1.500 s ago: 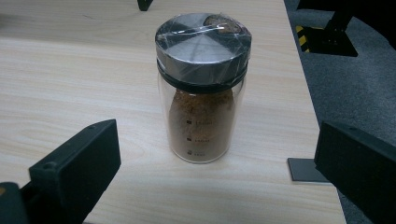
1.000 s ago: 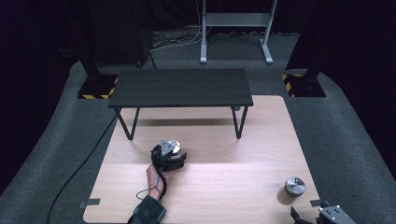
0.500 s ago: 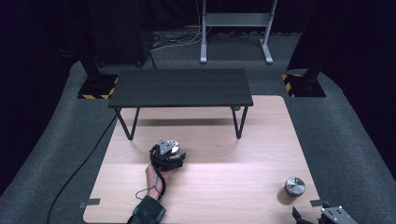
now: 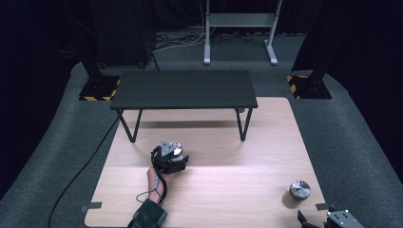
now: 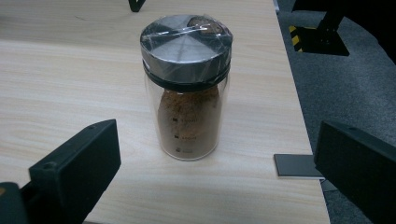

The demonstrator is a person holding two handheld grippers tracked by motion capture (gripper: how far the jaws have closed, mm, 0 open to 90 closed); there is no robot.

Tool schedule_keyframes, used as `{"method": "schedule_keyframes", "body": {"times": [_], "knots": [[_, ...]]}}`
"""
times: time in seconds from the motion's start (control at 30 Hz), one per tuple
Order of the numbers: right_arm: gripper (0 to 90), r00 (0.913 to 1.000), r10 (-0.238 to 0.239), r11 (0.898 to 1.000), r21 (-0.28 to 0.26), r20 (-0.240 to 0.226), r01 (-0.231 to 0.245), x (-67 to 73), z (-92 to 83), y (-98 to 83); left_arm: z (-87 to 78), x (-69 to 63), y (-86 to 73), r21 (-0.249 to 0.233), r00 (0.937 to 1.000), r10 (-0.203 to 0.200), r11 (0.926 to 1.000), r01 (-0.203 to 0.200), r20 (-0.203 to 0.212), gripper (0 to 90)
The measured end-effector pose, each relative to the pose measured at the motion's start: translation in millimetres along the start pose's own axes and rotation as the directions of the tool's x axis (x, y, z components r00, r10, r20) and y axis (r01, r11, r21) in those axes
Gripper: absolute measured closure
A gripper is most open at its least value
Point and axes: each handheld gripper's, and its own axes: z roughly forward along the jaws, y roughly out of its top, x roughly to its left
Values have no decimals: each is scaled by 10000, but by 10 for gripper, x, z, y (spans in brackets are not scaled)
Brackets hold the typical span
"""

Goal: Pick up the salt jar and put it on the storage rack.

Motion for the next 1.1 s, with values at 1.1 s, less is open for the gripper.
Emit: {"method": "schedule_keyframes", "body": {"times": [1.1], "knots": [[0,10000,-67,10000,32,-19,68,15,5,8,-297,59,440,-243,9939,633,9978,-614,900,306]]}}
